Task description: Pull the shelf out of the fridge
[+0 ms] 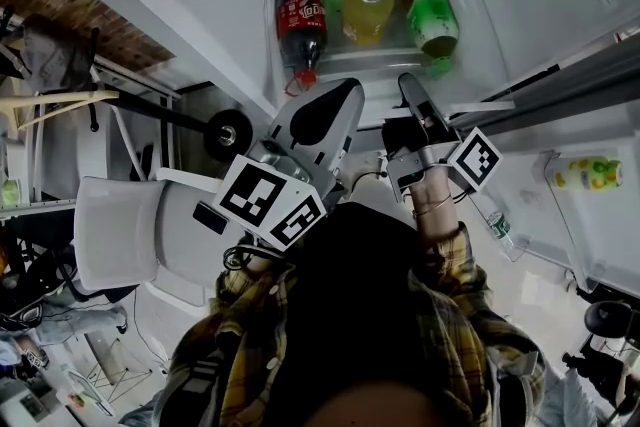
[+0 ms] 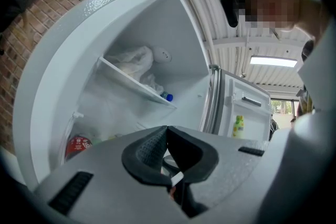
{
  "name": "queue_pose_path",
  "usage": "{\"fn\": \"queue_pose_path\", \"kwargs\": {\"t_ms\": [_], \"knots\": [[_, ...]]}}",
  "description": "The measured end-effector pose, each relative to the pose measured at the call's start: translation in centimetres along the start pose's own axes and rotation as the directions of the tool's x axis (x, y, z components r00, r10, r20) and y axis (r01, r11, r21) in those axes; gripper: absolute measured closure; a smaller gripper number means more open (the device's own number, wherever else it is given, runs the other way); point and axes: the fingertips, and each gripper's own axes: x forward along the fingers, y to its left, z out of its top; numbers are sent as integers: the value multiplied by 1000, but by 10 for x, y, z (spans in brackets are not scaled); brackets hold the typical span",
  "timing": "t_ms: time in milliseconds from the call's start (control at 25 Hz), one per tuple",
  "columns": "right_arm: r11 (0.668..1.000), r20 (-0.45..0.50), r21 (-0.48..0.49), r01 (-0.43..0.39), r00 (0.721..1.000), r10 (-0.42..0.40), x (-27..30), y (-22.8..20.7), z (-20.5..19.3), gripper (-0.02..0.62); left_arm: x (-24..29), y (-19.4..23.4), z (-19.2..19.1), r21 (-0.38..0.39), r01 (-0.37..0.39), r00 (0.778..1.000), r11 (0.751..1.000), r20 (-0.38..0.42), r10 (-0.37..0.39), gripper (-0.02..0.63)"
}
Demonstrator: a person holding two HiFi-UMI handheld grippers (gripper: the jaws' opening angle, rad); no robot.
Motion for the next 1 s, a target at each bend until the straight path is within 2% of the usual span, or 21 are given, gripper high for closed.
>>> {"fn": "queue_pose_path", "kwargs": {"t_ms": [1000], "knots": [[1000,-3,25,12,1000,-12,-1,-5,0,560,2,3,5,-7,13,1000,1000,3,-13,603]]}}
